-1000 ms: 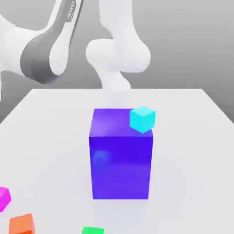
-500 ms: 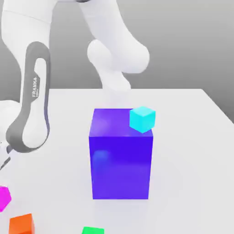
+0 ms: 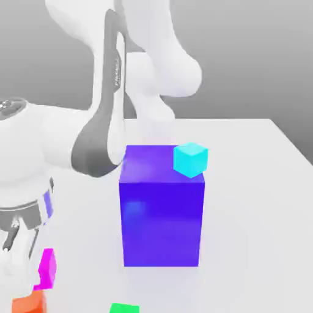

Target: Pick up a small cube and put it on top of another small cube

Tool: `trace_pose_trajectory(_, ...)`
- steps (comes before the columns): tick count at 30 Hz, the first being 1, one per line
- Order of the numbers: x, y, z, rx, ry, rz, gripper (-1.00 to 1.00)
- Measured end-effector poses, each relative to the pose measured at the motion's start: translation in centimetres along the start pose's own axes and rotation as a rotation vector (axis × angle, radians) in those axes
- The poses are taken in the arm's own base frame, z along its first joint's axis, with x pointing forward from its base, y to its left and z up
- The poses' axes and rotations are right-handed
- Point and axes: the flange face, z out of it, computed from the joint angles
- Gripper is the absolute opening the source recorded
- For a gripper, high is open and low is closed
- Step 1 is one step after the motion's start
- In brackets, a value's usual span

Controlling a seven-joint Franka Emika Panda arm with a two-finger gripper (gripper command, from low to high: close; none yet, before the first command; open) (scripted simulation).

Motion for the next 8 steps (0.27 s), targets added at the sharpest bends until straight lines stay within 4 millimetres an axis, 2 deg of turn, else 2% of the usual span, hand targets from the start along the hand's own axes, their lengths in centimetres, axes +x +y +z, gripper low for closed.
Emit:
trace_pose_trajectory(2,-5.0,1.0,1.2,0.002,0.003,-0.100,-1.00)
trace_pose_trajectory(4,-6.8,1.6,4.0,0.001,0.004,-0.138,-1.00)
trace_pose_trajectory(5,-7.1,1.7,4.8,0.001,0.005,-0.144,1.00)
trace_pose_trajectory(8,-7.1,1.7,4.8,0.001,0.005,-0.144,1.00)
